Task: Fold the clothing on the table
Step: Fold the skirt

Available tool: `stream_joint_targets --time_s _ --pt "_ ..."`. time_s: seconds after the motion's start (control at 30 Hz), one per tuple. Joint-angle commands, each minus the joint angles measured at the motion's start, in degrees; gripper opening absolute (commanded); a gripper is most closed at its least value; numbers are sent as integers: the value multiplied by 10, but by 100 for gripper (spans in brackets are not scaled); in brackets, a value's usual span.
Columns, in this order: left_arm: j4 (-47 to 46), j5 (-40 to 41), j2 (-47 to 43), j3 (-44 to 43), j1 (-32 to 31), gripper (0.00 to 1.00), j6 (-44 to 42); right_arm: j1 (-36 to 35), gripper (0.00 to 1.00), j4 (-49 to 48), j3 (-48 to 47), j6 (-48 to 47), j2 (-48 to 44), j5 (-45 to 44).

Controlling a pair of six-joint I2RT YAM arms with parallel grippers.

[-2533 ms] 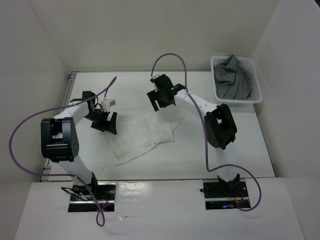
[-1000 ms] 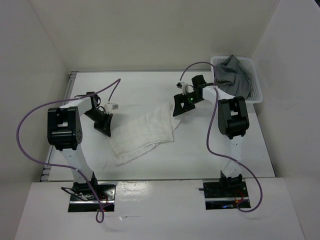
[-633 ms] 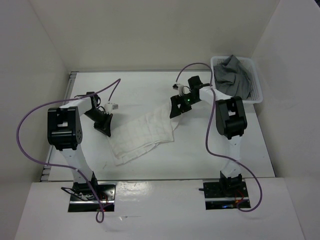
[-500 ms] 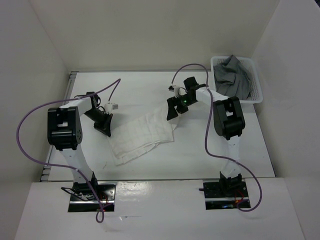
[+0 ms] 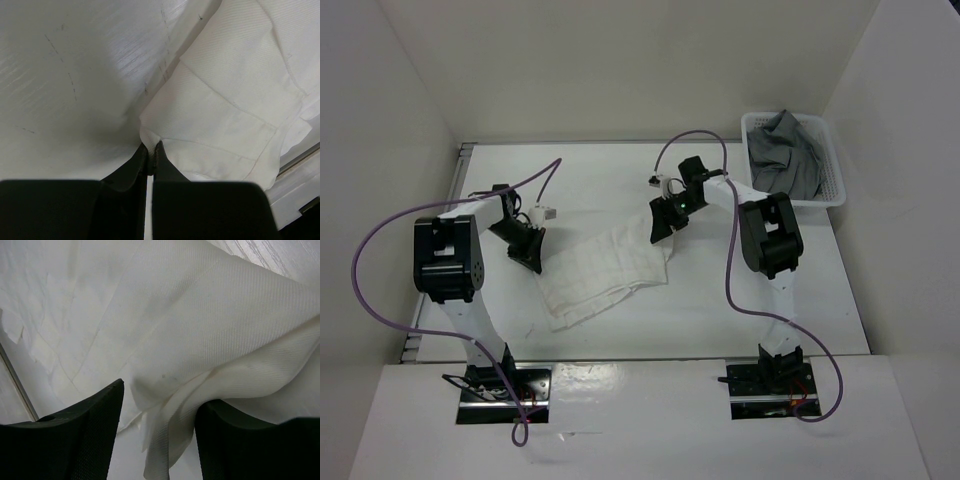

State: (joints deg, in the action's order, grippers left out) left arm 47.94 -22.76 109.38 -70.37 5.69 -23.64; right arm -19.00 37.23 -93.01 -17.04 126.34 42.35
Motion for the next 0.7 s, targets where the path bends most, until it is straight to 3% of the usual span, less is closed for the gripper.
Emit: stream_joint_targets --time_s 0.0,0.13,0.27,0.3,0.4,0.67 --pt "-22 35 5 18 -2 3 -11 -9 61 25 6 -8 25 -26" --pt "-28 35 5 18 -2 3 -11 -9 52 25 6 -8 20 -26" --pt "-28 35 10 18 -2 3 -11 -9 33 25 6 -3 20 -31" --pt "-28 35 10 18 -2 3 -11 -9 20 25 6 -3 20 -31" --pt "-28 35 10 18 -2 3 -11 -9 0 14 6 3 20 -56" --pt "-28 26 35 -9 -2 3 5 -9 0 28 -64 18 -8 -163"
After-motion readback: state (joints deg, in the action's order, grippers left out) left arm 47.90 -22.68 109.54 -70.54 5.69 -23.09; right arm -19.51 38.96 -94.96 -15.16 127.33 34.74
